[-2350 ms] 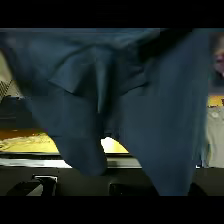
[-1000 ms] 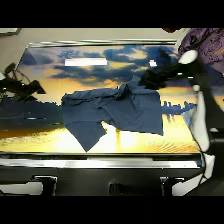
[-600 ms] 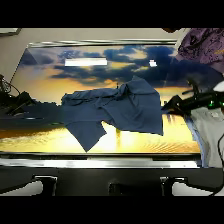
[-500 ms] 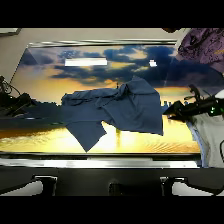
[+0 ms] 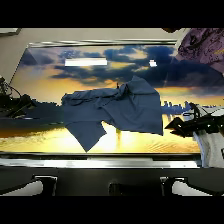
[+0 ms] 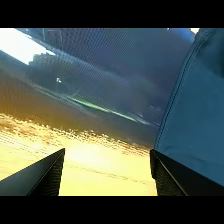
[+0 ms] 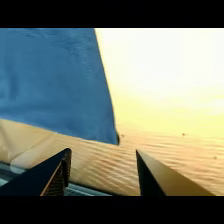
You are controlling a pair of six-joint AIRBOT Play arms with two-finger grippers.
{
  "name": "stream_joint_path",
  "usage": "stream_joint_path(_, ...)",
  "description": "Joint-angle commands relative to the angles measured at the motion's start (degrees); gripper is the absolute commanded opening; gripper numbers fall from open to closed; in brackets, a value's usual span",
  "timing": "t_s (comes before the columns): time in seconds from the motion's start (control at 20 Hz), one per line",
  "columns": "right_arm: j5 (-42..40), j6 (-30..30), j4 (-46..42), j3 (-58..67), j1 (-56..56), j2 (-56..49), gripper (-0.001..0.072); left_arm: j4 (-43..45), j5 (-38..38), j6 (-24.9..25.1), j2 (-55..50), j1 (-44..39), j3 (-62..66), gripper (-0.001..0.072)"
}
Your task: Fold the clothes and pants, and hang the long-sleeved shirts on hangers.
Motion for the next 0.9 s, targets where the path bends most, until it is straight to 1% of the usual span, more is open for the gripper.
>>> stream_joint_path(0.0, -4.83, -0.48, 0.57, -3.65, -0.15, 0.07, 0.0468, -0.07, 0.04, -0.24, 0.04, -0.50, -0.02, 0.0601)
stream_joint_path(0.05, -5.86, -0.98, 1.88, -4.59, -0.13, 0.07, 0.0468, -0.09, 0.04, -0.24, 0.04, -0.79, -0.02, 0.0602)
stream_joint_path(0.25, -10.10, -3.19, 6.71, -8.13, -0.13, 0.00, 0.0468, -0.28, 0.48, -3.21, -0.37, -1.66, -0.02, 0.0601)
stream_joint_path(0.55, -10.60, -4.74, 8.90, -12.59, -0.09, 0.00, 0.0468, -3.76, 0.48, -3.15, -1.95, -1.88, -0.39, 0.0603)
stream_joint_path(0.75, -11.37, -5.01, 9.70, -13.03, -0.09, 0.00, 0.0467, -4.15, 1.95, -2.93, -2.47, -1.88, -0.39, 0.0602)
stream_joint_path(0.8, -11.32, -4.92, 9.70, -13.03, -0.09, 0.00, 0.0461, -4.15, 2.27, -2.93, -2.47, -1.90, -0.39, 0.0602)
stream_joint_path(0.85, -11.21, -4.94, 9.70, -13.03, -0.09, 0.00, 0.0406, -4.31, 2.40, -2.47, -2.47, -1.90, -0.39, 0.0602)
